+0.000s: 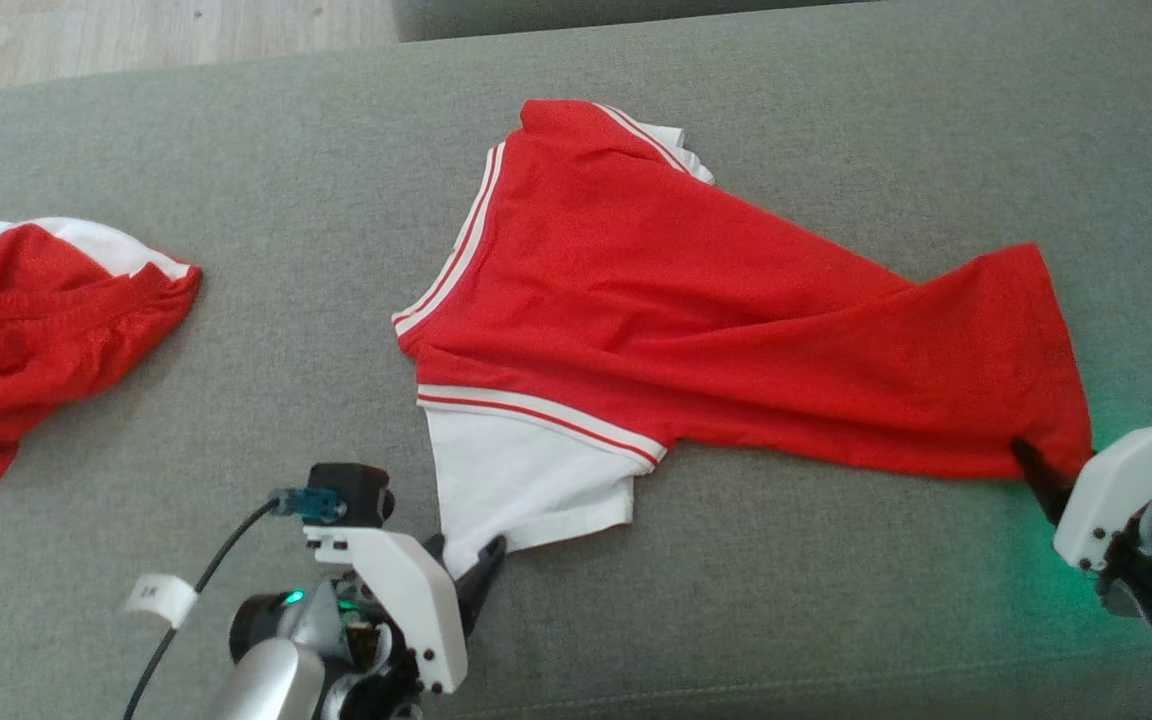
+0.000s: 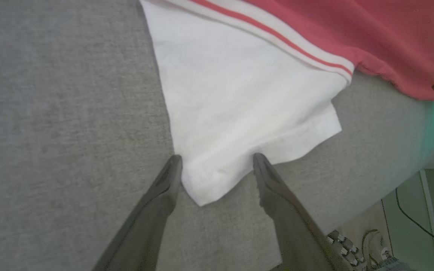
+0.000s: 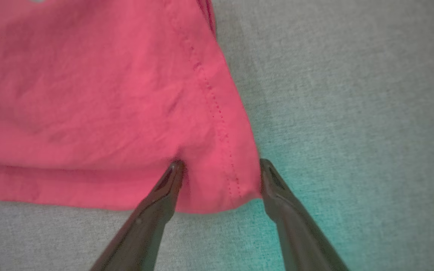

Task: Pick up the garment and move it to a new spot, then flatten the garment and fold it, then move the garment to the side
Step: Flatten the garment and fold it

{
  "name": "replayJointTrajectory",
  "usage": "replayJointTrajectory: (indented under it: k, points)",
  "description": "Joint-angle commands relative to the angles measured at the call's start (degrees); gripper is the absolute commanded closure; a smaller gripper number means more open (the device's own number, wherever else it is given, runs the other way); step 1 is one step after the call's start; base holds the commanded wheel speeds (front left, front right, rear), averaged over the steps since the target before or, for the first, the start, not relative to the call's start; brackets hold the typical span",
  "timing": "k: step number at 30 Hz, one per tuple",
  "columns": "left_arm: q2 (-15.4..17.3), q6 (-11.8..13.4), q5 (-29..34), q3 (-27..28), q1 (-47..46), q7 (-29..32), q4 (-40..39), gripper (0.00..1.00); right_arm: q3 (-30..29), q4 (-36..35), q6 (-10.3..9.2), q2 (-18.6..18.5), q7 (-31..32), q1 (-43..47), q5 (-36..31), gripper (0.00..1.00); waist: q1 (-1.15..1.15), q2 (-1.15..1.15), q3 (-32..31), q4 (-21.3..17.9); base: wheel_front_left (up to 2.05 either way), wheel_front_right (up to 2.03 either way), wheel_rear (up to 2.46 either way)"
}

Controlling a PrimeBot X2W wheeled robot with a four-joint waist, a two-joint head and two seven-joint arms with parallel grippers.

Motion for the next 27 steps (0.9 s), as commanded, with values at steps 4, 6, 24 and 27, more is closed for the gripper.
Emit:
replayJointTrajectory:
  k: [4,6,24,27]
  points:
    - [1.13,2.17,1.06,2.53,-2.1,-0.12,-1.18,0.0,1.72,-1.35,-0.04,-0.69,-0.44,-1.97,0.53,0.0,0.0,0.0,0.03,-0.1,0.0,0.0,0.0]
    - [1.64,2.32,0.99,2.29,-1.56,1.07,-0.99,0.0,2.0,-1.27,-0.04,-0.7,-0.54,-1.86,0.64,0.0,0.0,0.0,-0.09,-0.08,0.0,0.0,0.0]
    - [1.16,1.17,-1.46,0.67,-1.34,3.82,-0.24,1.0,3.47,0.11,-0.04,-1.19,-1.35,-2.98,1.28,0.48,0.0,0.0,-0.05,-0.92,0.0,0.0,0.0]
    - [1.39,1.12,-1.52,0.67,-1.22,3.6,-0.19,1.0,3.58,-0.32,-0.04,-1.35,-2.51,-2.79,1.17,1.0,0.0,0.0,-0.36,-0.99,0.0,0.0,0.0]
